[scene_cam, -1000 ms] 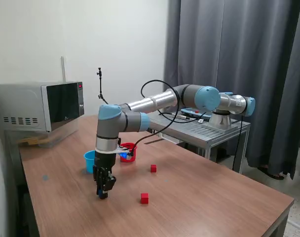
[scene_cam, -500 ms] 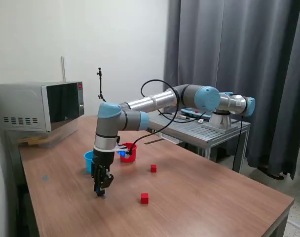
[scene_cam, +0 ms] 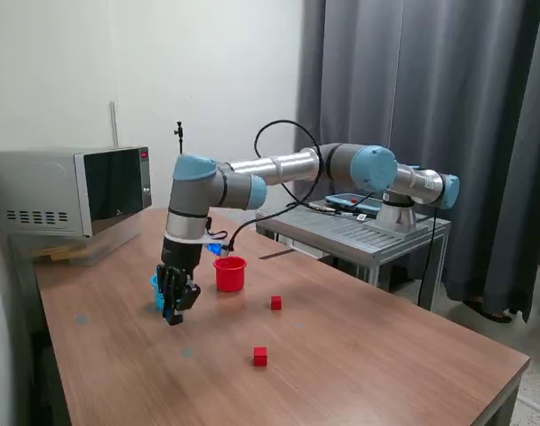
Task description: Place red objects in the red bin, and blue objects in the blue bin.
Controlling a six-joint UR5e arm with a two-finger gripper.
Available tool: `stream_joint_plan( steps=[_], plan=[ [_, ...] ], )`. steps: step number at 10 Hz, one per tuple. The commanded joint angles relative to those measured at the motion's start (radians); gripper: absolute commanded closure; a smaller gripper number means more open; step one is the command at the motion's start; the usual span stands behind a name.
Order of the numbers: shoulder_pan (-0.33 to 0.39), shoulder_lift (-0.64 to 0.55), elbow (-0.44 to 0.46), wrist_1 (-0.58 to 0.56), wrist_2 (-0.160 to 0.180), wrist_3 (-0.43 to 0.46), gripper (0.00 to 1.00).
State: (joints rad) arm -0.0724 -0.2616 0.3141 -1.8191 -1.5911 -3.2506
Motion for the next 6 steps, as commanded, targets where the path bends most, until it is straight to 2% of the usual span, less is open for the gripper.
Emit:
stream_joint_plan(
  steps=[1,2,6],
  plan=[
    [-0.023,-0.05,0.008,0.104,0.0,-0.034,1.0],
    [-0.045,-0.067,0.005,0.16,0.0,-0.034,1.0],
    [-0.122,-0.09,0.01,0.238,0.002,-0.035,1.0]
  ],
)
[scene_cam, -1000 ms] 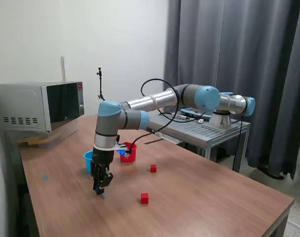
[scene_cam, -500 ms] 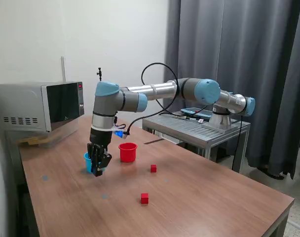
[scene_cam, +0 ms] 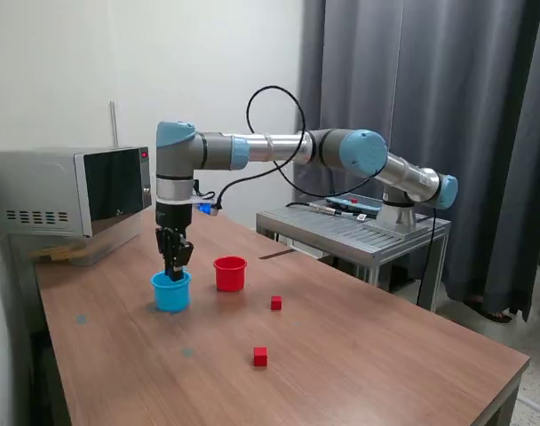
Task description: Place red objects in the red bin, and blue objects in the blue bin.
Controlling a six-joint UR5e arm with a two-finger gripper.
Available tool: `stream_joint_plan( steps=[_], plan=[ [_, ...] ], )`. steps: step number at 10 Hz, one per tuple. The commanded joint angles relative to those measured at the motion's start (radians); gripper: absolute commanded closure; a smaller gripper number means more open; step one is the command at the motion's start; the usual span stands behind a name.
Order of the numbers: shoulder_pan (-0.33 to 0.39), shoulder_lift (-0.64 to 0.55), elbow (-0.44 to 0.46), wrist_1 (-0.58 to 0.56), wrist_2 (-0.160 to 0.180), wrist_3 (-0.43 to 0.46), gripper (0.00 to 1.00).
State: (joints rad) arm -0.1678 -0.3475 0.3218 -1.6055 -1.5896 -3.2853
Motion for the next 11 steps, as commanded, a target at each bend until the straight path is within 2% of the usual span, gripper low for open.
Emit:
stream_joint_plan(
  steps=[1,6,9,11],
  plan=[
    [-0.039,-0.005,0.002,0.024,0.0,-0.001,1.0],
    [-0.075,-0.005,0.028,0.024,0.0,-0.001,1.0],
    [-0.073,-0.034,0.098,0.024,0.003,0.006,1.0],
    [-0.075,-0.036,0.111,0.024,0.003,0.012,1.0]
  ],
)
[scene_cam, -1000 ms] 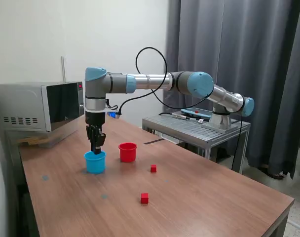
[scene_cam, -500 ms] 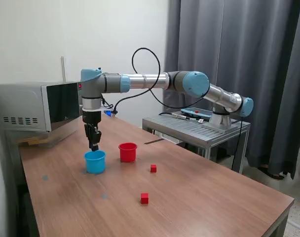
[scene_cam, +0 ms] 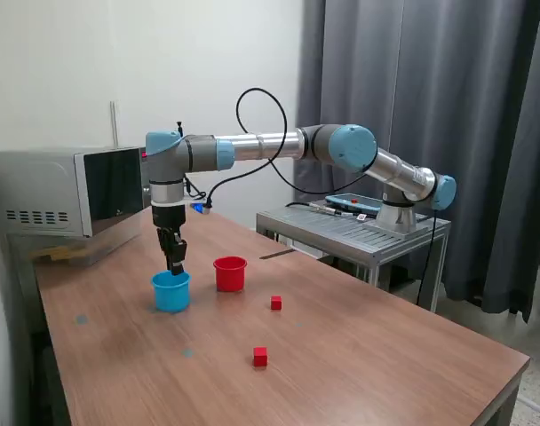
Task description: Place red objects in the red bin, and blue objects in the blue bin.
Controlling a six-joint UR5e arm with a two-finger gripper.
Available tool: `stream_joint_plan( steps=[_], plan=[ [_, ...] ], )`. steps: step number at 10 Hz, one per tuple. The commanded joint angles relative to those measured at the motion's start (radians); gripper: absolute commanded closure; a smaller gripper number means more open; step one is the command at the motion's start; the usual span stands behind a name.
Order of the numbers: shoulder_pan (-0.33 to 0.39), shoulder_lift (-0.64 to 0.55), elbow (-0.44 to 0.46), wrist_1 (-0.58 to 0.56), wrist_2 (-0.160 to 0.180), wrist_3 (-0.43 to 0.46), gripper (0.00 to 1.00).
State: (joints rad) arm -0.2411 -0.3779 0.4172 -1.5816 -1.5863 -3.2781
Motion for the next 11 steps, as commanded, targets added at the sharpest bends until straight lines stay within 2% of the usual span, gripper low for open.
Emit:
stream_joint_plan(
  steps=[1,6,11],
  plan=[
    [-0.001,-0.006,0.015,0.0,0.0,0.006,1.0],
    [-0.023,-0.01,0.041,0.0,0.002,0.024,1.0],
    [-0.03,-0.012,0.029,-0.005,0.005,0.04,1.0]
  ],
)
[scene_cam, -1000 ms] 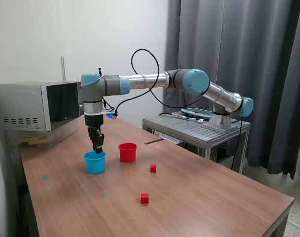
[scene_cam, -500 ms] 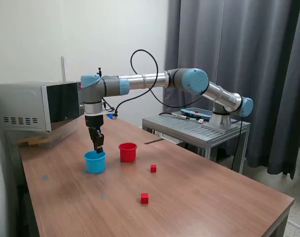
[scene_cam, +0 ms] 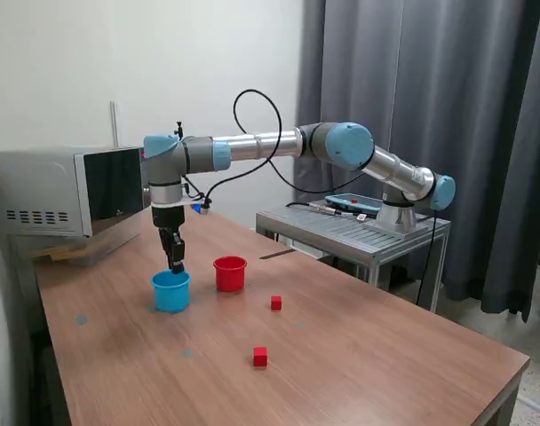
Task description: Place red objects in the red bin, and blue objects in the blue bin.
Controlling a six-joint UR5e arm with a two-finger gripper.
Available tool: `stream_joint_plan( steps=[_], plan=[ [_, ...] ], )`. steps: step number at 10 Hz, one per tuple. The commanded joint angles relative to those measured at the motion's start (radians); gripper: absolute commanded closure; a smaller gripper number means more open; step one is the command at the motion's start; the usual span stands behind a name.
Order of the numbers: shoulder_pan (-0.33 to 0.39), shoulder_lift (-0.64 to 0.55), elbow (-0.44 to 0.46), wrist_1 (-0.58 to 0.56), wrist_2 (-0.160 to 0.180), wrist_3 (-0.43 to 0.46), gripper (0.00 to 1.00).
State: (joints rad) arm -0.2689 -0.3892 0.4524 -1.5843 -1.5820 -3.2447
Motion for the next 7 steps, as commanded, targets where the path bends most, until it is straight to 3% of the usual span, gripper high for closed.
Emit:
stream_joint_plan(
  steps=[1,7],
  plan=[
    [-0.001,0.0,-0.004,-0.002,0.0,0.006,0.0],
    [-0.001,0.0,-0.011,-0.013,0.002,0.006,0.0]
  ],
)
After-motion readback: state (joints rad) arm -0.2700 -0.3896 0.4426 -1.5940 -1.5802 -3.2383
